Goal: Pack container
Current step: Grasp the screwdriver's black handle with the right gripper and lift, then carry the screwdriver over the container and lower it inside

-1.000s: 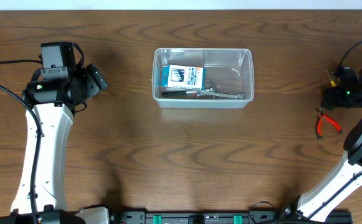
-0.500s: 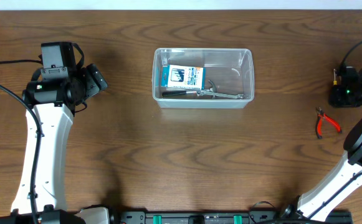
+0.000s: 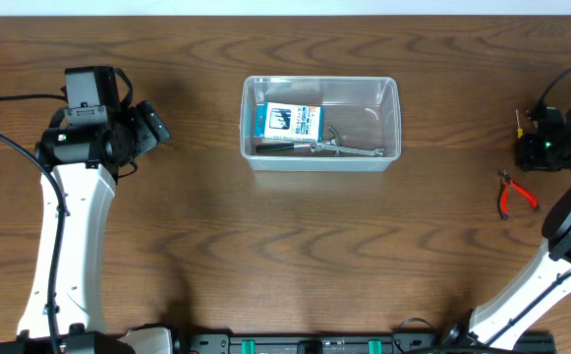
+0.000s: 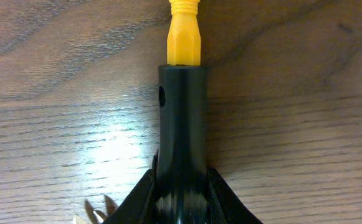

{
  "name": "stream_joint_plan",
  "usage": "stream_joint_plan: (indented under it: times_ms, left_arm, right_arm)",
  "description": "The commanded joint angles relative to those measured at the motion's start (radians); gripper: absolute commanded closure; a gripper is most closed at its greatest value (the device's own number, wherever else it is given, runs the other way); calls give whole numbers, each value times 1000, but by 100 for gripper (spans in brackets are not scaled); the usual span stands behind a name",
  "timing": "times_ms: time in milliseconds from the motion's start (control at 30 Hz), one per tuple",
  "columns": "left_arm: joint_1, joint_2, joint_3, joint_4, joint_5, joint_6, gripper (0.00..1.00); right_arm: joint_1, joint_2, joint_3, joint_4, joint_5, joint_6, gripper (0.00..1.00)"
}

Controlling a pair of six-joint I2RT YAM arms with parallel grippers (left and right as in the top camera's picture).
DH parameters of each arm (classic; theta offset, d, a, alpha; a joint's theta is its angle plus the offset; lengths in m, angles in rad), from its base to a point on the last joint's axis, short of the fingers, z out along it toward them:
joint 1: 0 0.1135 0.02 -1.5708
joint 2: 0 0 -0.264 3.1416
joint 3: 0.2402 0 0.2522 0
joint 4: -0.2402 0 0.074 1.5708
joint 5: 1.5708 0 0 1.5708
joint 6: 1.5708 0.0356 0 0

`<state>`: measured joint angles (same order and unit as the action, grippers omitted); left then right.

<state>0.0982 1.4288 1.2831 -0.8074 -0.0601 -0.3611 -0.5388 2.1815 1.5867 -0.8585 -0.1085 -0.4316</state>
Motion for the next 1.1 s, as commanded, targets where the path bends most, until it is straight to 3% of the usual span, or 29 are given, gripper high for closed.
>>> stream_joint_plan:
  times_ms: [0,300,533,733,1067]
  left_arm:
    - [4,-3,-6,-2,-16,16,2]
    - [4,-3,-6,-2,-16,16,2]
    - [4,-3,-6,-2,-16,16,2]
    - [4,-3,-6,-2,-16,16,2]
    - [4,-3,-6,-2,-16,16,2]
  right_arm:
    - [17,9,27,-16,-32,72,99]
    - [35,-86,236,-117,-87,80,99]
    - [130,-144,440,-253,-144,53,99]
    - [298,-188,547,-351,-158,-84,99]
    - [670,-217,554,-487,-156,-267,99]
